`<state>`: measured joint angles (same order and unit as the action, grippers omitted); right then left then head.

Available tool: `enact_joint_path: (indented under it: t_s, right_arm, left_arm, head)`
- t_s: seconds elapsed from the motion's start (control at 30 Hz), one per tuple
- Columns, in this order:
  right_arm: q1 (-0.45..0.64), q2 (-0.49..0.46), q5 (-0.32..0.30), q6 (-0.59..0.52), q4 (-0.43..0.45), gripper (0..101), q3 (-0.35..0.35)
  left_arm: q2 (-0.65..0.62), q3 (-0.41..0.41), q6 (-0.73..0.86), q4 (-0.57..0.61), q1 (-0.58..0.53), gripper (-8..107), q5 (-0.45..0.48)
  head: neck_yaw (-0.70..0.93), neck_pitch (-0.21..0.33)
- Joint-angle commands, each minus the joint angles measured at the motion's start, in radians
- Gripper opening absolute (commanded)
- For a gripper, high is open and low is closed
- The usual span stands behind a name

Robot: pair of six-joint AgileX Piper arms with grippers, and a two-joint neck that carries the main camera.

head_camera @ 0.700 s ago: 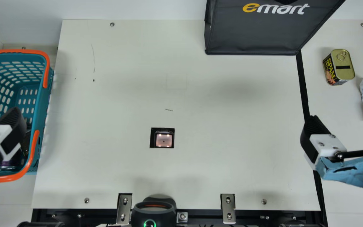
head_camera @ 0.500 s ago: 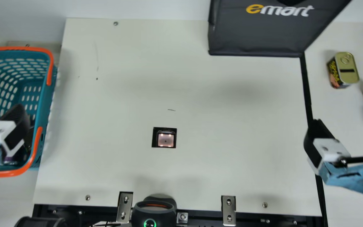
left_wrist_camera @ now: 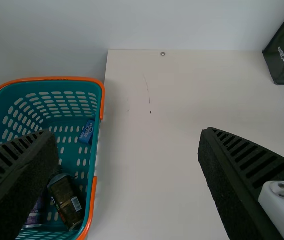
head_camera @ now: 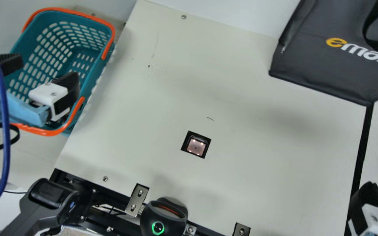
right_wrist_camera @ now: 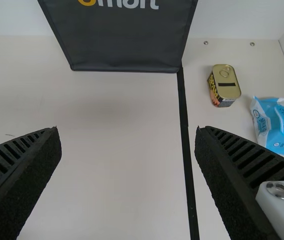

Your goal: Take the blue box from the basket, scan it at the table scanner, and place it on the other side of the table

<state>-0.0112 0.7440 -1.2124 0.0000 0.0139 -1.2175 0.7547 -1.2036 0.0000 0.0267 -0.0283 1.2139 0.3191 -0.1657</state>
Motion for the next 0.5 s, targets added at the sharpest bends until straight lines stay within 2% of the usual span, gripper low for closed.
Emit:
enact_joint_path:
  t_s: [0.0,0.47]
  right_arm:
    - [0.000,0.000,0.000,0.000,0.000,95,0.000]
    - [0.000,0.000,0.000,0.000,0.000,95,0.000]
  left_arm:
    - [0.000,0.000,0.000,0.000,0.000,90,0.000]
    - [0.001,0.000,-0.001,-0.001,-0.001,90,-0.001]
  head:
    - [0.002,0.027]
    - [0.002,0.027]
